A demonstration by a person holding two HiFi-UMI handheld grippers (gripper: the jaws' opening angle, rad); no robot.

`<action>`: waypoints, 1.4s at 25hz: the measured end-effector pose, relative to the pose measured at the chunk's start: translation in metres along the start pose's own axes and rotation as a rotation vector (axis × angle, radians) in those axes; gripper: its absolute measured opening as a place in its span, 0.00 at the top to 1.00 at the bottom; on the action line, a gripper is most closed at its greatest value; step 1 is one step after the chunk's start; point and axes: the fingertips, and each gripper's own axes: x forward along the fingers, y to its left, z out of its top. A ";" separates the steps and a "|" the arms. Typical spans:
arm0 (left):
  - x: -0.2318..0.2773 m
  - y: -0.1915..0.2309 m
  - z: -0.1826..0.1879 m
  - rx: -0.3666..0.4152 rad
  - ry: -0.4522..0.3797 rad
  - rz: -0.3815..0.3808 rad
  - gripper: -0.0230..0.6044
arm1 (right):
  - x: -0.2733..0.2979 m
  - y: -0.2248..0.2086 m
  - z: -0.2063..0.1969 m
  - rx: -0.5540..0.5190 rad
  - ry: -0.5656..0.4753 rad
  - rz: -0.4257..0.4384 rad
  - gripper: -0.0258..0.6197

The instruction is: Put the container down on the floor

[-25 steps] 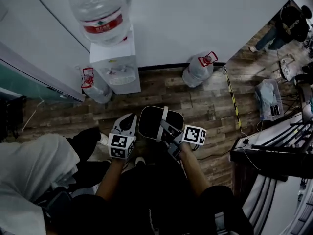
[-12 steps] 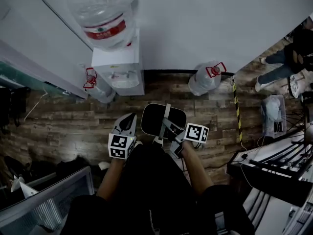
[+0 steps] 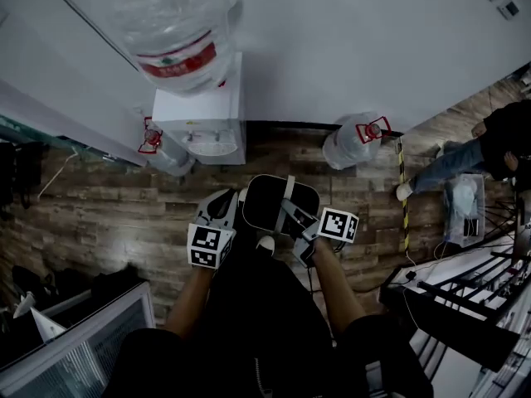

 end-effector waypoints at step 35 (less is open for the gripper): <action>0.228 0.046 0.028 -0.050 0.105 -0.123 0.92 | 0.167 -0.086 0.221 -0.049 0.133 -0.131 0.83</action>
